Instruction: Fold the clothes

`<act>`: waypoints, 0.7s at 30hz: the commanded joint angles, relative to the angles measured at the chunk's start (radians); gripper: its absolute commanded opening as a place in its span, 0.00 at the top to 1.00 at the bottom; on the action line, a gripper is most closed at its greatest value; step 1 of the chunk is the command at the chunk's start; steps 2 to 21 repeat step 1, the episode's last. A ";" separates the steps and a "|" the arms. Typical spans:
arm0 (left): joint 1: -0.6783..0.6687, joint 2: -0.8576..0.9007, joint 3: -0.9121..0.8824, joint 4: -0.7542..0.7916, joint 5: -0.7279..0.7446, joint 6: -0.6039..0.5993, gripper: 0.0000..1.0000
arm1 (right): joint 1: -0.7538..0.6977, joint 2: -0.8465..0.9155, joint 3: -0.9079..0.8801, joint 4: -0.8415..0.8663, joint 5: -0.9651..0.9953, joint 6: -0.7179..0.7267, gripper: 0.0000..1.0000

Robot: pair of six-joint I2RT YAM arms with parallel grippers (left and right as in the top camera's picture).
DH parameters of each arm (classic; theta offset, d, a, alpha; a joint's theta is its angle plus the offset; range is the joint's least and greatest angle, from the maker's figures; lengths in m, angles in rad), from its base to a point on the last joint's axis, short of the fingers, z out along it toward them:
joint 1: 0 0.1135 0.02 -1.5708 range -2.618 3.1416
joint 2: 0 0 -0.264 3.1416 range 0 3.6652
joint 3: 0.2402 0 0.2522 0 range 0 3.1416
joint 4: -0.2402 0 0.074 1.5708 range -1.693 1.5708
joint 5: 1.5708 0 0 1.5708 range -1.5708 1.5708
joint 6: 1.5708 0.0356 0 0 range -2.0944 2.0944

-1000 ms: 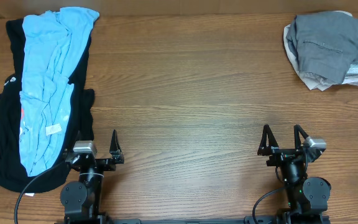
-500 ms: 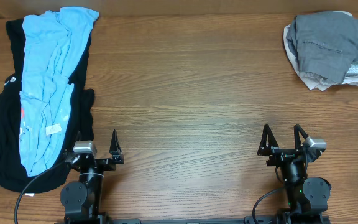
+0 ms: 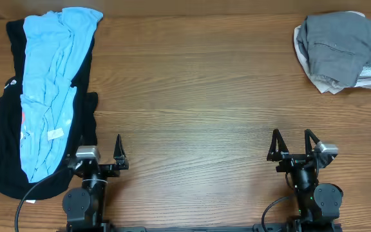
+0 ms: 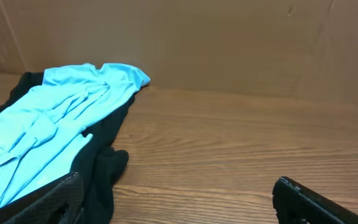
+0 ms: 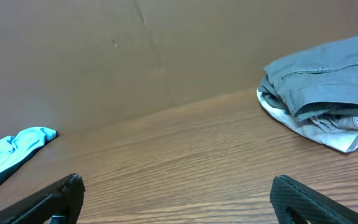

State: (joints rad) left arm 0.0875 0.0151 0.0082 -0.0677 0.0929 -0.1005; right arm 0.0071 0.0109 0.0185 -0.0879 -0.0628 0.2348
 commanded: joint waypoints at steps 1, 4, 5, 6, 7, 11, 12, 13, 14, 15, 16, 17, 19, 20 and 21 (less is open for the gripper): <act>0.006 -0.010 -0.003 -0.003 -0.011 0.011 0.00 | -0.004 -0.008 -0.011 0.008 0.010 0.002 0.00; 0.006 -0.010 -0.003 -0.003 -0.011 0.011 0.00 | -0.004 -0.008 -0.011 0.008 0.010 0.002 0.00; 0.006 -0.010 -0.003 -0.003 -0.011 0.011 0.00 | -0.004 -0.008 -0.011 0.008 0.010 0.002 0.00; 0.006 -0.010 -0.003 -0.003 -0.011 0.011 0.00 | -0.004 -0.008 -0.011 0.008 0.010 0.002 0.00; 0.006 -0.010 -0.003 -0.003 -0.011 0.011 0.00 | -0.004 -0.008 -0.011 0.008 0.010 0.002 0.00; 0.006 -0.010 -0.003 -0.003 -0.011 0.011 0.00 | -0.004 -0.008 -0.011 0.008 0.010 0.002 0.00; 0.006 -0.010 -0.003 -0.003 -0.011 0.011 0.00 | -0.004 -0.008 -0.011 0.008 0.010 0.002 0.00; 0.006 -0.010 -0.003 -0.003 -0.011 0.011 0.00 | -0.004 -0.008 -0.011 0.008 0.010 0.002 0.00; 0.006 -0.010 -0.003 -0.003 -0.011 0.011 0.00 | -0.004 -0.008 -0.011 0.008 0.010 0.002 0.00; 0.006 -0.010 -0.003 -0.003 -0.011 0.011 0.00 | -0.004 -0.008 -0.011 0.008 0.010 0.002 0.00; 0.006 -0.010 -0.003 -0.003 -0.011 0.011 0.00 | -0.004 -0.008 -0.011 0.008 0.010 0.002 0.00; 0.006 -0.010 -0.003 -0.003 -0.011 0.011 0.00 | -0.004 -0.008 -0.011 0.008 0.010 0.002 0.00; 0.006 -0.010 -0.003 -0.003 -0.011 0.011 0.00 | -0.004 -0.008 -0.011 0.008 0.010 0.002 0.00; 0.006 -0.010 -0.003 -0.003 -0.011 0.011 0.00 | -0.004 -0.008 -0.011 0.008 0.010 0.002 0.00; 0.006 -0.010 -0.003 -0.003 -0.011 0.011 0.00 | -0.004 -0.008 -0.011 0.008 0.010 0.002 0.00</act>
